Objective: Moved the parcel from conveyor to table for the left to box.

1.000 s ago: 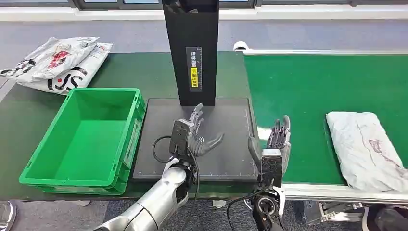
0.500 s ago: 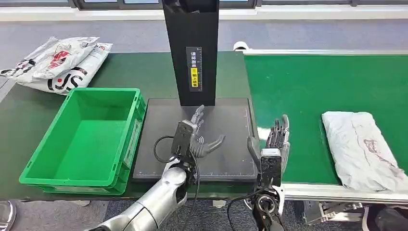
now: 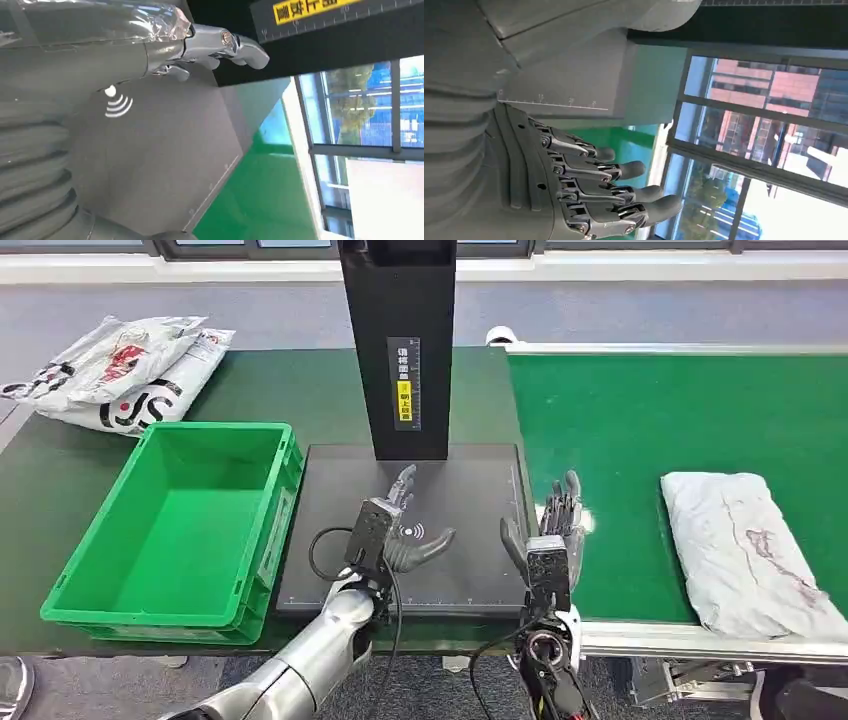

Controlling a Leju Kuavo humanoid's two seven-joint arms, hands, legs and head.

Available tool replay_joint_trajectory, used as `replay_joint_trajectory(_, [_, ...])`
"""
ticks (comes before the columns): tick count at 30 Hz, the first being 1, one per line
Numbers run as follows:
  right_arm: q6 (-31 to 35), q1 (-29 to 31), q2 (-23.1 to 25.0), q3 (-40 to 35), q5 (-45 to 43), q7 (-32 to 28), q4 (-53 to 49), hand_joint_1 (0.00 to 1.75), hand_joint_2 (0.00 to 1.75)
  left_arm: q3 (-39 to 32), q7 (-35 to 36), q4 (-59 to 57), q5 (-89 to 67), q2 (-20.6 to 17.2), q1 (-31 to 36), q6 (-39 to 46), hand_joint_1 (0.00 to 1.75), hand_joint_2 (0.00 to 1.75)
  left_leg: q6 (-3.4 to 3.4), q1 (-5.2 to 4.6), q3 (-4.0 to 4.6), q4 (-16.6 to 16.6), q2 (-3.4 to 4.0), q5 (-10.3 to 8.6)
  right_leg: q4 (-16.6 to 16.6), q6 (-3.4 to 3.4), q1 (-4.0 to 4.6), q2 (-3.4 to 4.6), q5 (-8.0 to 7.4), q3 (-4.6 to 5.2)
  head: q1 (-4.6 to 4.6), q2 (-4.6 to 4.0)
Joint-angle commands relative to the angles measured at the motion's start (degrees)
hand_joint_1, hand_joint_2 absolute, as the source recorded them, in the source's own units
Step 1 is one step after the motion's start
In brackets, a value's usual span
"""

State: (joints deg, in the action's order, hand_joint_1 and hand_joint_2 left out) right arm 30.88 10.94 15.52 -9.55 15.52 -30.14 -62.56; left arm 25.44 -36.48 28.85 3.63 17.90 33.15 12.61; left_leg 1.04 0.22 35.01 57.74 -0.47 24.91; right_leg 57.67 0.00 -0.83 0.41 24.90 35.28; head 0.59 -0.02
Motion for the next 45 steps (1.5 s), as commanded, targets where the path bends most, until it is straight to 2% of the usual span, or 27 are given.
replay_joint_trajectory(1, [5.02,9.61,-3.34,4.13,6.76,3.07,12.69,0.00,1.75,-10.75,-1.84,-1.60,0.24,-3.04,2.71,1.70,0.00,1.75,-0.03,0.04,-0.24,-0.12,0.29,0.04,-0.18,-0.01,0.05,0.21,-0.07,-0.21,0.00,0.02])
replay_joint_trajectory(2, [9.12,11.14,-4.31,4.59,11.02,4.82,15.06,0.00,1.75,-10.95,-2.05,-1.53,-1.17,-3.17,2.90,4.91,0.00,1.75,-0.02,0.02,-0.14,-0.04,0.23,0.03,-0.09,0.00,0.03,0.18,-0.06,-0.11,0.00,0.00])
replay_joint_trajectory(3, [8.45,11.59,-4.84,5.03,10.90,4.82,15.34,0.00,1.75,-11.10,-1.91,-1.40,-1.26,-3.28,2.99,4.76,0.00,1.75,-0.03,0.02,-0.21,-0.08,0.24,0.03,-0.13,0.00,0.04,0.16,-0.05,-0.19,0.00,0.00])
replay_joint_trajectory(4, [9.12,12.03,-4.30,10.50,19.93,6.86,15.29,0.00,1.75,-11.85,-2.15,-1.13,-1.80,-3.10,3.12,5.97,0.00,1.75,-0.03,0.06,-0.31,-0.12,0.30,0.04,-0.22,-0.02,0.08,0.19,-0.08,-0.29,0.00,0.02])
replay_joint_trajectory(5, [9.12,12.71,-4.42,12.97,22.39,6.46,15.79,0.00,1.75,-12.02,-2.10,-1.10,-2.46,-3.00,3.33,6.85,0.00,1.75,-0.02,0.03,-0.18,-0.06,0.13,0.00,-0.12,-0.01,0.04,0.05,-0.05,-0.17,0.00,0.02])
replay_joint_trajectory(7, [9.12,14.37,-3.08,23.29,35.85,7.62,15.46,0.00,1.75,-13.13,-1.08,-0.79,-2.51,-2.51,4.00,6.09,0.00,1.75,-0.02,0.02,-0.12,-0.05,-0.03,-0.03,-0.10,-0.01,0.03,-0.10,-0.03,-0.15,0.00,0.00])
replay_joint_trajectory(10, [9.12,17.35,-2.22,34.53,51.49,9.91,15.73,0.00,1.75,-14.67,-0.64,-0.13,-2.30,-2.68,4.56,4.91,0.00,1.75,-0.06,0.03,-0.12,-0.01,-0.10,-0.02,-0.09,0.01,0.04,-0.16,-0.01,-0.20,0.00,0.02])
replay_joint_trajectory(12, [9.12,18.49,-2.58,38.45,58.38,11.77,15.95,0.00,1.75,-15.34,-1.17,0.60,-2.11,-3.11,4.41,3.44,0.00,1.75,-0.04,0.00,-0.03,0.02,-0.09,-0.04,-0.02,0.02,-0.01,-0.12,-0.04,-0.07,0.00,0.02])
replay_joint_trajectory(13, [9.12,18.49,-2.58,38.45,58.38,11.77,15.95,0.00,1.75,-15.34,-1.17,0.60,-2.11,-3.11,4.41,3.44,0.00,1.75,-0.04,-0.01,-0.06,0.01,-0.09,-0.03,-0.03,0.02,-0.01,-0.12,-0.04,-0.10,0.00,0.00])
replay_joint_trajectory(15, [9.12,19.67,-4.33,40.81,65.15,16.06,16.86,0.00,1.75,-16.22,-0.64,1.09,-2.61,-3.55,4.27,4.55,0.00,1.75,-0.04,0.02,-0.10,-0.01,-0.09,-0.02,-0.07,0.02,0.01,-0.09,-0.05,-0.16,0.00,0.02])
replay_joint_trajectory(18, [9.12,22.41,-8.19,39.86,69.30,22.12,22.22,0.00,1.75,-17.46,-0.64,2.16,-3.01,-3.96,3.77,4.21,0.00,1.75,-0.05,0.01,-0.14,-0.05,-0.08,-0.03,-0.10,0.02,-0.01,-0.09,-0.06,-0.20,0.00,0.02])
replay_joint_trajectory(22, [9.12,22.88,-9.67,38.57,71.46,25.00,24.23,0.00,1.75,-17.79,-0.75,2.66,-3.21,-4.02,3.20,4.33,0.00,1.75,-0.05,0.04,-0.27,-0.10,0.02,0.00,-0.19,0.01,0.04,-0.03,-0.07,-0.32,0.00,0.02])
replay_joint_trajectory(23, [9.12,24.25,-11.19,36.39,73.36,29.57,27.99,0.00,1.75,-18.10,-1.07,3.35,-3.41,-4.10,2.82,4.10,0.00,1.75,-0.03,0.01,-0.14,-0.04,-0.02,-0.01,-0.09,0.01,0.00,-0.03,-0.06,-0.17,0.00,0.02])
replay_joint_trajectory(25, [9.12,26.50,-14.29,33.83,74.16,34.85,34.73,0.00,1.75,-18.39,-1.23,4.55,-3.91,-4.31,2.02,3.76,0.00,1.75,-0.06,0.04,-0.27,-0.11,0.10,0.00,-0.23,0.02,0.04,0.06,-0.11,-0.31,0.00,0.02])
replay_joint_trajectory(29, [9.12,25.97,-17.84,30.80,74.19,41.23,41.86,0.00,1.75,-18.56,-1.54,6.03,-4.42,-4.59,0.18,3.76,0.00,1.75,-0.04,0.01,-0.19,-0.06,0.00,0.01,-0.12,0.03,0.00,0.00,-0.06,-0.22,0.00,0.00])
replay_joint_trajectory(30, [9.12,25.69,-19.01,28.98,74.48,44.48,45.18,0.00,1.75,-18.70,-1.92,6.87,-4.44,-4.91,-0.88,3.59,0.00,1.75,-0.04,0.03,-0.21,-0.07,0.01,0.01,-0.14,0.02,0.02,0.00,-0.06,-0.24,0.00,0.02])
replay_joint_trajectory(33, [8.18,25.06,-20.10,26.56,74.48,48.75,48.25,0.00,1.75,-19.05,-2.47,8.12,-4.49,-5.50,-2.52,3.85,0.00,1.75,-0.04,0.05,-0.32,-0.15,-0.13,0.03,-0.24,0.02,0.03,-0.11,-0.04,-0.42,0.00,0.02])
replay_joint_trajectory(37, [8.18,25.06,-20.10,26.56,74.48,48.75,48.25,0.00,1.75,-19.05,-2.47,8.12,-4.49,-5.50,-2.52,3.85,0.00,1.75,-0.03,0.02,-0.23,-0.07,-0.11,0.07,-0.14,0.03,0.01,-0.09,0.01,-0.32,0.00,0.02])
replay_joint_trajectory(43, [-0.09,23.62,-20.51,16.27,74.48,59.21,48.37,0.00,1.75,-20.05,-2.45,11.31,-4.53,-6.64,-5.36,3.92,0.00,1.75,-0.02,0.02,-0.17,-0.05,-0.08,0.06,-0.10,0.03,0.01,-0.05,0.01,-0.23,0.00,0.00])
replay_joint_trajectory(45, [-1.78,23.64,-20.55,15.47,74.48,60.25,48.55,0.00,1.75,-20.12,-2.27,11.49,-4.70,-6.65,-5.42,3.90,0.00,1.75,-0.03,0.02,-0.19,-0.08,-0.02,0.07,-0.13,0.03,0.01,0.01,-0.01,-0.23,0.00,0.02])
